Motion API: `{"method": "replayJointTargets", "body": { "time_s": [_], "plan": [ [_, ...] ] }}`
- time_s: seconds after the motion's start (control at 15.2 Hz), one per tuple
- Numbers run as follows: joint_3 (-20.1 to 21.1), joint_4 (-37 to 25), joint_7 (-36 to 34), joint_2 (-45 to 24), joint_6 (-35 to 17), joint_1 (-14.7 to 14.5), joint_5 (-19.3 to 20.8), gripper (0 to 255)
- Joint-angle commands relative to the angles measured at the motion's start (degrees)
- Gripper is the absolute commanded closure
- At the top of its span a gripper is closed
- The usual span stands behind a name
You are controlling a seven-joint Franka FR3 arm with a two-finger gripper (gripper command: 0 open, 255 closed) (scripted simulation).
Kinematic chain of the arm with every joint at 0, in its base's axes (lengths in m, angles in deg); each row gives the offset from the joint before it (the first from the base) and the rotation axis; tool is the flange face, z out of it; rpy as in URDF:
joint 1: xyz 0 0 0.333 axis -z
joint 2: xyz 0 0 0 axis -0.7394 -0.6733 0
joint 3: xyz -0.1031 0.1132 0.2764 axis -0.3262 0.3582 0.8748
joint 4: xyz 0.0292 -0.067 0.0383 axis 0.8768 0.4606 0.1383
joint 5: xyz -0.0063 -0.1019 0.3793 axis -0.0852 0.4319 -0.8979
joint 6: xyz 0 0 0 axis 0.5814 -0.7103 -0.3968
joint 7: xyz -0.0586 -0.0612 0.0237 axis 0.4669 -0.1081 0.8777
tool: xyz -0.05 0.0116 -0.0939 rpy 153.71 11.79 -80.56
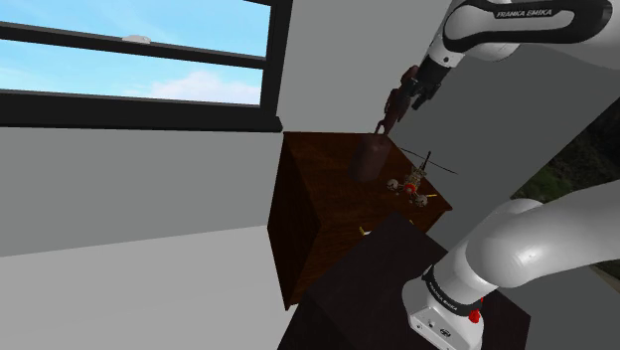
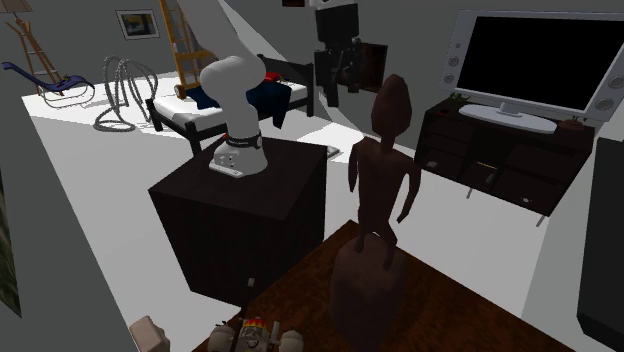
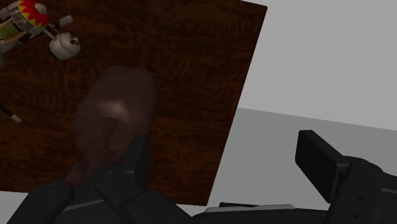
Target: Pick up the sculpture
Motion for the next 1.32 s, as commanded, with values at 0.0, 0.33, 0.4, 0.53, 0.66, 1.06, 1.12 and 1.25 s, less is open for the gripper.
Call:
{"method": "replayJointTargets", "body": {
  "time_s": [0.0, 0.33, 0.4, 0.53, 0.66, 1.06, 1.12, 1.25],
  "plan": [
    [-2.3, -1.6, 1.9, -2.9, -3.2, 0.0, -1.2, 0],
    [-8.0, -7.4, 7.6, -10.3, -8.7, -0.5, -6.4, 0],
    [-9.1, -8.7, 9.0, -11.9, -9.5, -0.6, -7.9, 0],
    [-11.4, -11.6, 11.9, -15.3, -11.1, -0.8, -11.3, 0],
    [-13.5, -14.6, 15.1, -18.9, -12.2, -0.9, -15.4, 0],
    [-14.8, -14.4, 18.5, -22.1, -15.5, -0.6, -19.5, 0],
    [-14.8, -13.9, 18.8, -22.4, -16.1, -0.6, -19.9, 0],
    [-14.9, -12.6, 19.8, -23.1, -17.9, -0.7, -20.9, 0]
  ]
}}
